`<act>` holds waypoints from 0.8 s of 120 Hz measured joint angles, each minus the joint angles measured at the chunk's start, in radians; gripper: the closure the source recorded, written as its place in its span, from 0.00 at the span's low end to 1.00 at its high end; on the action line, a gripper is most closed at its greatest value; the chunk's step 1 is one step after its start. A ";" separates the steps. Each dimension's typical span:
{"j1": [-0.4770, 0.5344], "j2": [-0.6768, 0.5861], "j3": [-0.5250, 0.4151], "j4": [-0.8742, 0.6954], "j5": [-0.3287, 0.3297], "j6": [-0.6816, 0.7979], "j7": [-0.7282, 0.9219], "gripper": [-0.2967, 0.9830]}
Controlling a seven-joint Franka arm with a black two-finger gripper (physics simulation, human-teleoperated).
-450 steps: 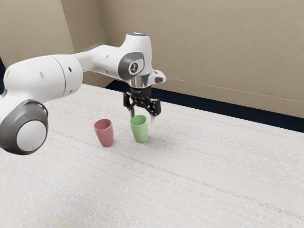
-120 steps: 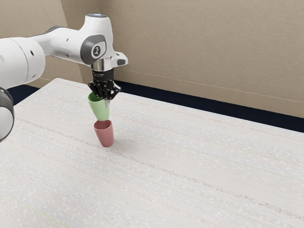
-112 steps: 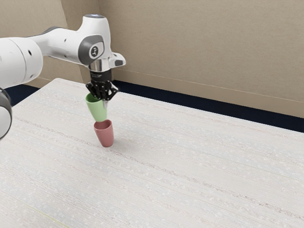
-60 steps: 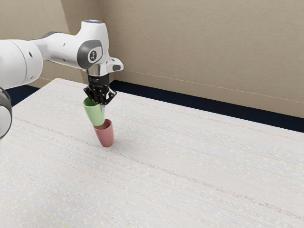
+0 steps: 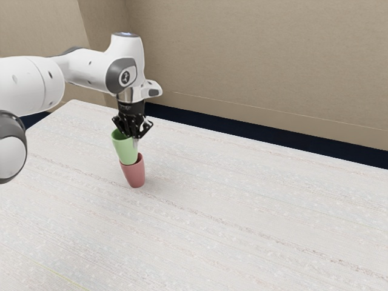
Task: Place the right cup onto the left cup
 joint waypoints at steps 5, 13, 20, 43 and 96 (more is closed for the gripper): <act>0.000 0.002 0.000 0.000 0.000 0.001 0.000 0.84; 0.000 0.004 0.000 0.000 0.000 0.002 0.001 0.84; 0.000 0.008 0.000 0.003 0.001 0.004 0.002 0.84; 0.000 0.025 -0.005 0.028 0.002 0.019 0.004 0.84; 0.008 0.069 -0.008 0.029 -0.001 0.040 0.011 0.62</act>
